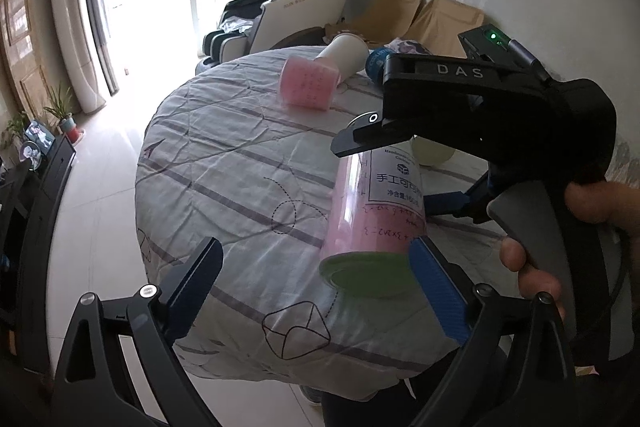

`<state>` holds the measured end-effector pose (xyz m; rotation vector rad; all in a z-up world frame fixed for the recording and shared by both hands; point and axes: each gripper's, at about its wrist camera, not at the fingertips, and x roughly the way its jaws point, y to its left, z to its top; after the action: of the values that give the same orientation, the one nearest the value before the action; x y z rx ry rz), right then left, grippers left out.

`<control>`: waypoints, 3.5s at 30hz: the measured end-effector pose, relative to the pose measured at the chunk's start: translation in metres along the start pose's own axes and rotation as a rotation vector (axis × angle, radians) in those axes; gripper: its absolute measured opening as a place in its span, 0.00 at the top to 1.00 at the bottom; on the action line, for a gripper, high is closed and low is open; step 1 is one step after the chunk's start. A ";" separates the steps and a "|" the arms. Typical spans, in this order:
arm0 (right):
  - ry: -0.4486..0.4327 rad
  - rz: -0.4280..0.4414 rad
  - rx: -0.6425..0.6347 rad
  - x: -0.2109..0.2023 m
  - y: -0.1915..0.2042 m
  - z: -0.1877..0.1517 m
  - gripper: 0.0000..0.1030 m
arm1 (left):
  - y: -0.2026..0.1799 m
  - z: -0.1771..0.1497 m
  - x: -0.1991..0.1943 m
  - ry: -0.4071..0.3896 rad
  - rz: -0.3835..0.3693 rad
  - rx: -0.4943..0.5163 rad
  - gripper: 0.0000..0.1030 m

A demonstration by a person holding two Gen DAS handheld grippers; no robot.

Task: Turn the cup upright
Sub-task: 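Lift the canister with the right gripper and rotate it lid-up, then lower the upright canister onto the table with the right gripper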

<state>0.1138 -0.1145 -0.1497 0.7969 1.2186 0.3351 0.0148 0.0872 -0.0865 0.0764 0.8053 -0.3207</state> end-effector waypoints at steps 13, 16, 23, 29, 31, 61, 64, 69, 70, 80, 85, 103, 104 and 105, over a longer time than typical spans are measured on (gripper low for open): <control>-0.018 0.032 -0.113 -0.010 0.004 -0.002 0.27 | -0.004 -0.001 0.003 0.018 -0.010 -0.002 0.05; -0.031 0.036 -0.125 -0.013 0.005 -0.005 0.27 | -0.004 -0.002 0.003 0.020 -0.007 -0.001 0.05; -0.055 0.039 -0.149 -0.024 0.009 -0.009 0.27 | -0.004 -0.003 0.004 0.027 0.004 -0.020 0.05; -0.107 0.030 -0.217 -0.038 0.021 -0.011 0.28 | -0.001 0.001 0.011 0.043 0.019 -0.046 0.05; -0.126 0.021 -0.243 -0.043 0.025 -0.011 0.28 | 0.000 0.003 0.015 0.047 0.018 -0.057 0.05; -0.322 -0.290 -0.728 -0.041 0.084 -0.023 0.31 | 0.028 0.024 0.064 0.030 0.125 -0.244 0.05; -0.338 -0.310 -0.763 -0.038 0.086 -0.022 0.31 | 0.031 0.026 0.068 0.029 0.133 -0.255 0.05; -0.368 -0.364 -0.812 -0.035 0.092 -0.020 0.31 | 0.034 0.027 0.072 0.027 0.154 -0.269 0.05; -0.364 -0.370 -0.816 -0.034 0.091 -0.020 0.31 | 0.034 0.027 0.073 0.028 0.153 -0.269 0.05; -0.417 -0.396 -0.886 -0.029 0.096 -0.034 0.31 | 0.038 0.022 0.071 0.016 0.161 -0.282 0.05; -0.438 -0.401 -0.899 -0.029 0.098 -0.040 0.31 | 0.037 0.021 0.066 0.011 0.156 -0.283 0.05; -0.427 -0.402 -0.897 -0.032 0.102 -0.044 0.23 | 0.036 0.021 0.054 -0.002 0.165 -0.276 0.05; -0.430 -0.408 -0.898 -0.032 0.103 -0.045 0.23 | 0.036 0.021 0.053 -0.002 0.166 -0.277 0.05; -0.431 -0.410 -0.898 -0.033 0.103 -0.045 0.23 | 0.036 0.021 0.052 -0.003 0.166 -0.277 0.05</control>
<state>0.0797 -0.0478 -0.0601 -0.1631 0.6779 0.3073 0.0745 0.1044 -0.1116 -0.1161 0.8284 -0.0514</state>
